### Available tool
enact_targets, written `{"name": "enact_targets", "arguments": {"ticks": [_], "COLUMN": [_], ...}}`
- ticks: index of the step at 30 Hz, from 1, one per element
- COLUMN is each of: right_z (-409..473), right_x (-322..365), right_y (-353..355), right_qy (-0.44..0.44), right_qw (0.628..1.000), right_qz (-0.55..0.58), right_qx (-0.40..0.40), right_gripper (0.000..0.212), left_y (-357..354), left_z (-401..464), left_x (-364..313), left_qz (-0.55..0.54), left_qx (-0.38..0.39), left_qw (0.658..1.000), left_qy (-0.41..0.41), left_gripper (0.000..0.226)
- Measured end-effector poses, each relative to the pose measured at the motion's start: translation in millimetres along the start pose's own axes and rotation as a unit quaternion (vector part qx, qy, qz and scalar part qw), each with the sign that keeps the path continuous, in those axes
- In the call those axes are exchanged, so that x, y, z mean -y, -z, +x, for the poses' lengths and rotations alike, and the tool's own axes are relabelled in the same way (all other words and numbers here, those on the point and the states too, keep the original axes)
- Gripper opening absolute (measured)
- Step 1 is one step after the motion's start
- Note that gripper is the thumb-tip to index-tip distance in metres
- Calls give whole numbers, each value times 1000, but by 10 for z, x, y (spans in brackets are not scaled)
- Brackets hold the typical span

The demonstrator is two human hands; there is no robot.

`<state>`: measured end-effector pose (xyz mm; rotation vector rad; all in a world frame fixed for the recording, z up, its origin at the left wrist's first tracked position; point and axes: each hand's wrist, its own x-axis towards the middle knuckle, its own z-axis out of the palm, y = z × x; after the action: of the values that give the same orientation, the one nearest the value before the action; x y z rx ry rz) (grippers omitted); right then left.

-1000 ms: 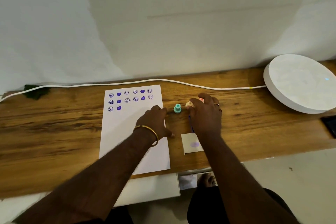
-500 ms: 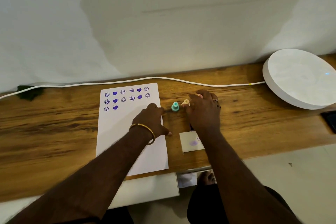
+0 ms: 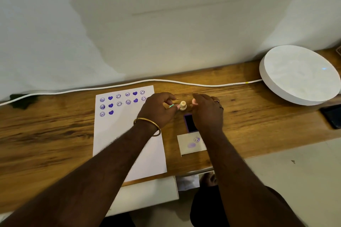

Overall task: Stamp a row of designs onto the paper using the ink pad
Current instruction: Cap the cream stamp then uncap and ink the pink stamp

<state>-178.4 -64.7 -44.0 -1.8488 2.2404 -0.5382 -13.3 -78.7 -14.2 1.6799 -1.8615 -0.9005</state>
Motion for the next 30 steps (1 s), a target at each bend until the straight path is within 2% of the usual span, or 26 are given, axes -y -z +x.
{"name": "enact_targets", "arguments": {"ticks": [3, 5, 7, 8, 10, 11, 14, 16, 18, 22, 24, 27, 30], "right_z": [-10, 0, -4, -16, -98, -153, -316, -407, -480, -646, -721, -761, -749], "right_x": [-8, 2, 12, 12, 14, 19, 66, 120, 158, 218, 242, 239, 219], "right_y": [49, 157, 332, 393, 531, 585, 693, 732, 765, 785, 753, 691, 640], "right_qy": [-46, -105, -167, -199, -226, -228, -232, -236, -237, -253, -268, -284, -287], "right_qw": [995, 967, 900, 853, 765, 735, 680, 647, 623, 574, 572, 588, 568], "right_qz": [73, 229, 402, 482, 598, 631, 685, 712, 730, 762, 757, 735, 743], "right_qx": [-42, -45, -19, 15, 78, 96, 124, 139, 151, 162, 169, 184, 207], "right_gripper": [30, 25, 21, 21, 23, 24, 26, 28, 30, 34, 39, 43, 41], "left_y": [-31, -33, -5, -5, 35, 63, 126, 184, 238, 297, 301, 283, 271], "left_z": [7, -3, -26, -25, -49, -75, -161, -239, -310, -435, -496, -562, -595], "left_x": [-58, -98, -166, -187, -284, -344, -492, -559, -595, -589, -565, -523, -466], "left_qz": [-10, -29, -53, -65, -90, -100, -111, -115, -115, -119, -117, -114, -113], "left_qx": [17, 21, 13, 11, 14, 24, 49, 48, 47, 52, 64, 76, 56], "left_qw": [1000, 999, 998, 998, 996, 995, 991, 990, 988, 986, 986, 985, 988], "left_qy": [-6, -2, 0, 0, -7, -15, -49, -71, -89, -105, -104, -107, -92], "left_gripper": [29, 32, 34, 36, 41, 44, 51, 44, 35, 38, 43, 37, 35]}}
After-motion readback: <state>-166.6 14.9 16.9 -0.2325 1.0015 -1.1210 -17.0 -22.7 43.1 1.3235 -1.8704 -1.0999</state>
